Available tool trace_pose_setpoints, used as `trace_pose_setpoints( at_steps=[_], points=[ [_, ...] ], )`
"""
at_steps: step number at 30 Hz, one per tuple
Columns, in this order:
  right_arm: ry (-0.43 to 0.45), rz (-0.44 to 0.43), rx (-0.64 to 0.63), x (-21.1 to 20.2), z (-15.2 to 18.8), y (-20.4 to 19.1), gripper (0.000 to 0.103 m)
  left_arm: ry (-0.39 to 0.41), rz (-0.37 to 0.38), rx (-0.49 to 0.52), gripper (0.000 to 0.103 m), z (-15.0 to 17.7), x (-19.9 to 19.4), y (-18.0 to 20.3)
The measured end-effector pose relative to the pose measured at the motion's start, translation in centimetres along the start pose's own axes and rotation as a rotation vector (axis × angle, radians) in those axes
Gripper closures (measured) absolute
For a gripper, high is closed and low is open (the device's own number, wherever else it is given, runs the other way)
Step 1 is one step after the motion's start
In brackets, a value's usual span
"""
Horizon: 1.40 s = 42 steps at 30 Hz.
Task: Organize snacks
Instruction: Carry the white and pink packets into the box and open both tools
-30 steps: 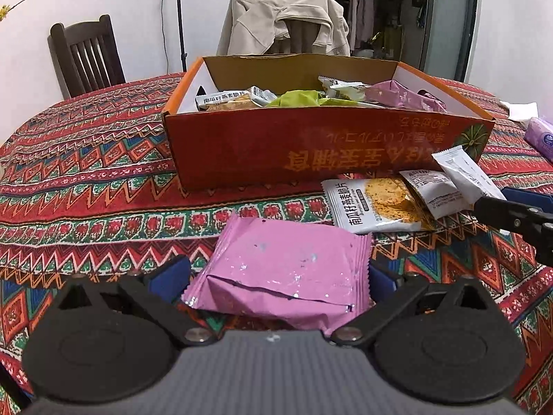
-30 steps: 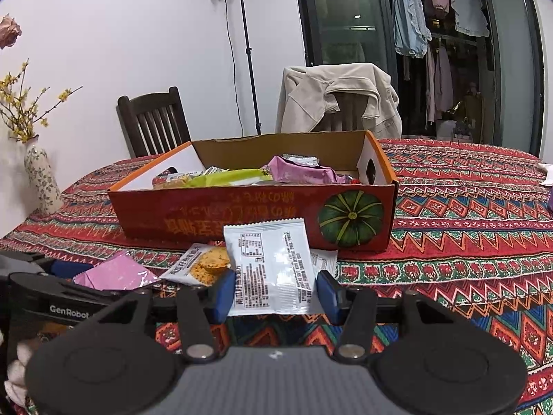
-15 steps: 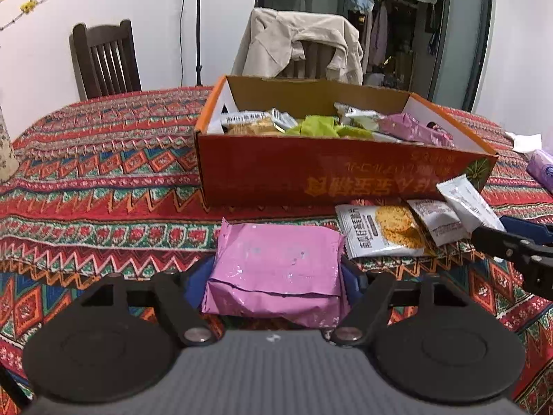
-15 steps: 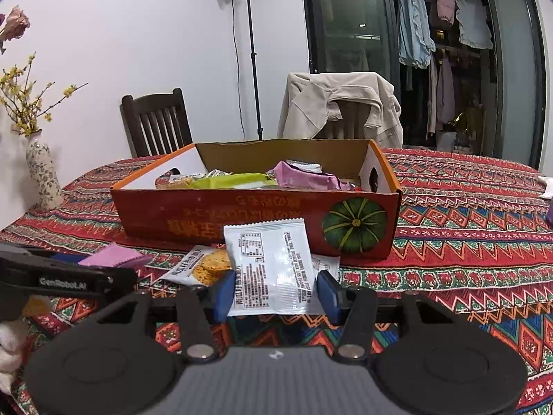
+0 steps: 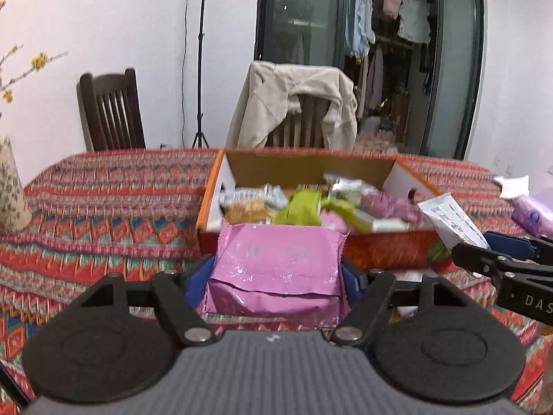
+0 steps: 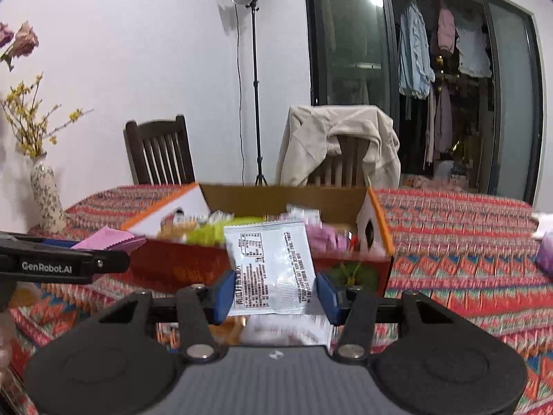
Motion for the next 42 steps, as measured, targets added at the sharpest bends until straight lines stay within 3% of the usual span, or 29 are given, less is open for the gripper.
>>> trace_pose_setpoints(
  at_steps=[7, 18, 24, 29, 38, 41, 42],
  points=[
    [0.026, -0.005, -0.017, 2.3, -4.1, 0.4, 0.052, 0.032, -0.040, 0.016, 0.029, -4.2, 2.5, 0.8],
    [0.039, 0.036, 0.046, 9.3, -7.9, 2.6, 0.052, 0.077, -0.132, -0.052, 0.029, -8.5, 8.6, 0.6],
    [0.036, 0.051, 0.073, 12.9, -7.5, 3.8, 0.052, 0.078, -0.166, -0.104, 0.029, -8.2, 11.8, -0.1],
    [0.039, 0.049, 0.072, 14.2, -5.7, 4.2, 0.052, 0.113, -0.160, -0.112, 0.029, -7.1, 12.2, -0.3],
    [-0.004, 0.031, 0.037, 15.6, -4.0, 3.7, 0.052, 0.074, -0.149, -0.073, 0.029, -5.5, 13.8, -0.4],
    [-0.014, 0.033, 0.032, 15.7, -3.6, 3.6, 0.051, 0.066, -0.136, -0.077, 0.024, -5.2, 13.8, -0.5],
    [-0.019, 0.032, 0.031, 15.7, -3.5, 3.5, 0.051, 0.069, -0.136, -0.085, 0.018, -5.2, 13.8, -0.6]
  ],
)
Point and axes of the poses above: each gripper's, at about its wrist camera, not at the fingertips, and x roughly the way its jaws point, y to its right, z to its underside, the point moved 10 cm from there along x, roughly the way its jaws point, and after that the axes turned 8 degrees about y, right-handed, at the moved point
